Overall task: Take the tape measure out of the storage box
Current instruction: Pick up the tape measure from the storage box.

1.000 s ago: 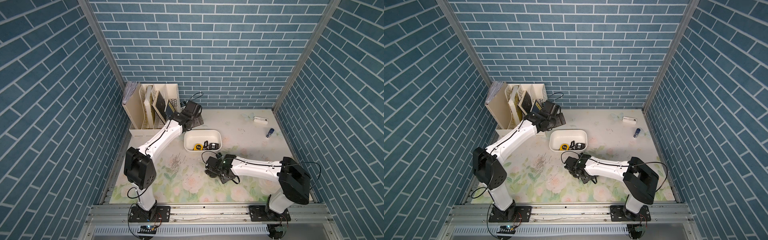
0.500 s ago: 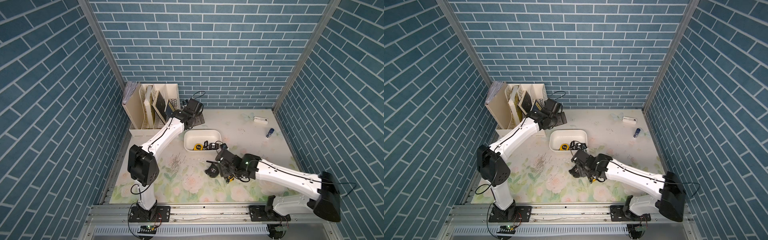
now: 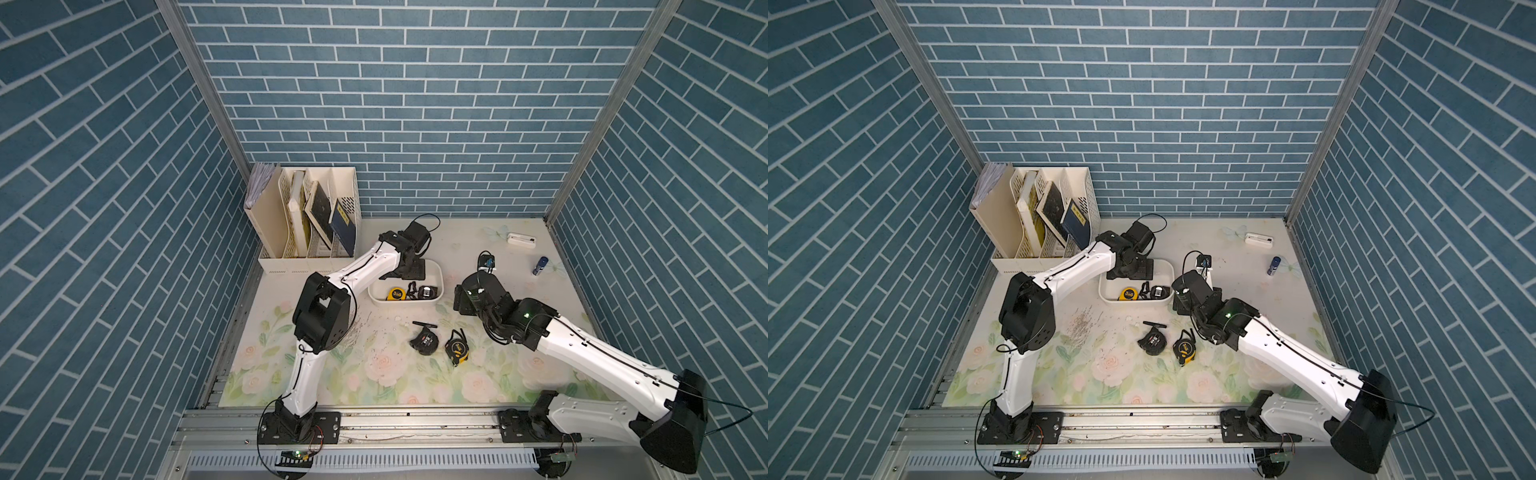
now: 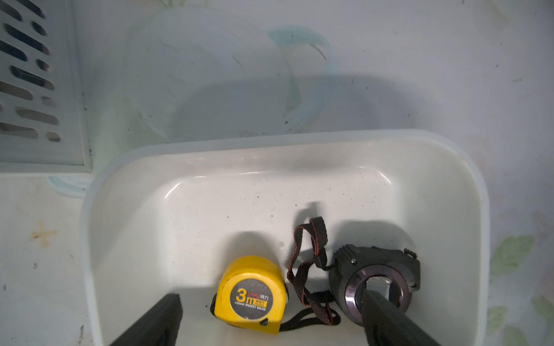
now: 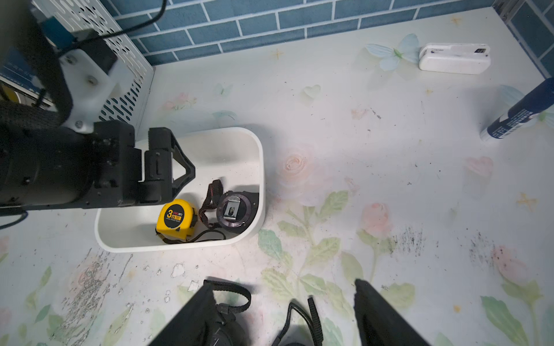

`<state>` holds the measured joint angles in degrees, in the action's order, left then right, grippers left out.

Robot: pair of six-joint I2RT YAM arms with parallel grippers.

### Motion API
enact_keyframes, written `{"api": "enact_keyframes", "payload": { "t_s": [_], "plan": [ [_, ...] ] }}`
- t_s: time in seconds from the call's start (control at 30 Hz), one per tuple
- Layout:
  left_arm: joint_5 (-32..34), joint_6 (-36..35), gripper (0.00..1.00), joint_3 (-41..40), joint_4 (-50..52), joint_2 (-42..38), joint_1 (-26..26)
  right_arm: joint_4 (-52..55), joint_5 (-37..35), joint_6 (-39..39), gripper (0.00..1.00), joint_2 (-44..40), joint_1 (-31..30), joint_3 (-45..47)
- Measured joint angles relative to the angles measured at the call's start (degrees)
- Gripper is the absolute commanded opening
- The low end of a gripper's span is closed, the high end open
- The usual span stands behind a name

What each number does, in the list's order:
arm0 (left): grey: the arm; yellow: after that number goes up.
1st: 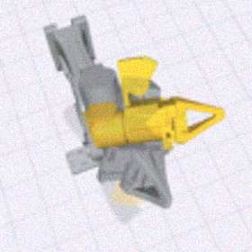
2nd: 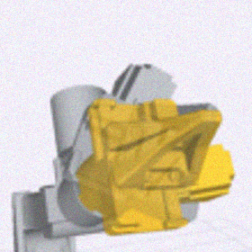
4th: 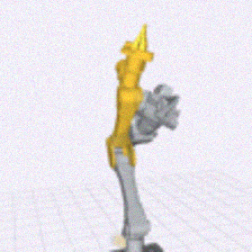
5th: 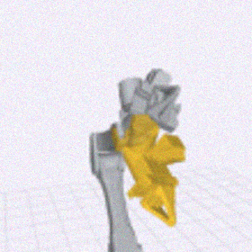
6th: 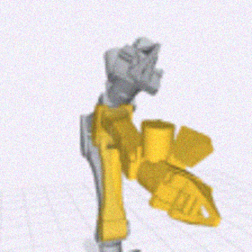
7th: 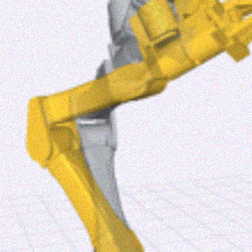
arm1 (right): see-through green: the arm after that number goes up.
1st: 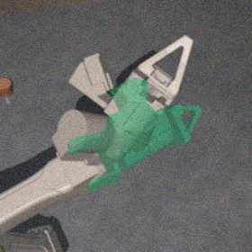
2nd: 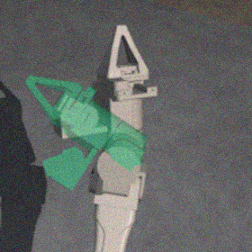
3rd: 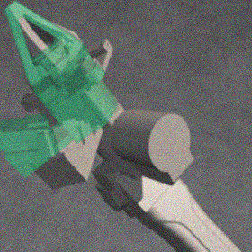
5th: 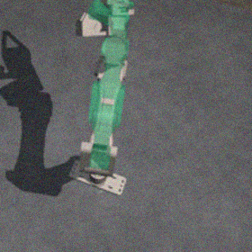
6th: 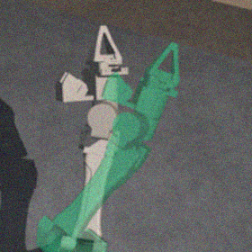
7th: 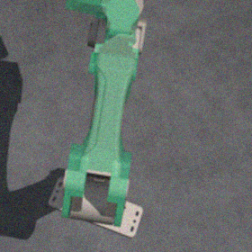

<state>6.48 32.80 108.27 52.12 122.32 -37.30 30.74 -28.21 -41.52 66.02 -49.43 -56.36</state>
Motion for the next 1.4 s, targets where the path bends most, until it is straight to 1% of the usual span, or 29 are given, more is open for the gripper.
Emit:
{"api": "enact_keyframes", "payload": {
  "t_s": [0.23,0.47,0.8,1.07,1.23,1.33,1.4],
  "plan": [
    [-2.4,-2.8,0.99,5.4,3.3,3.6,0.0,-1.0,0.8,0.0,0.75,-0.5,3.4,1.2],
    [-2.6,-4.1,1.00,5.7,7.3,5.5,0.0,-1.6,1.8,0.0,0.75,-0.5,5.0,1.9],
    [-2.7,-4.6,1.00,2.1,8.3,5.6,0.3,-2.5,3.9,0.0,0.76,-0.5,6.0,4.6],
    [-4.0,-4.8,1.00,-4.0,5.4,5.6,1.8,-2.9,4.5,0.0,0.75,-0.5,6.7,4.6],
    [-4.5,-5.0,1.00,-5.1,3.7,5.6,2.5,-3.0,5.2,0.0,0.75,-0.5,6.9,4.7],
    [-5.0,-5.3,0.97,-5.1,2.6,5.6,2.6,-3.0,5.5,0.0,0.75,-0.5,7.0,4.7],
    [-5.3,-5.4,0.93,-5.1,2.0,5.6,2.6,-3.1,5.6,0.0,0.75,-0.5,7.0,4.7]
  ]
}}
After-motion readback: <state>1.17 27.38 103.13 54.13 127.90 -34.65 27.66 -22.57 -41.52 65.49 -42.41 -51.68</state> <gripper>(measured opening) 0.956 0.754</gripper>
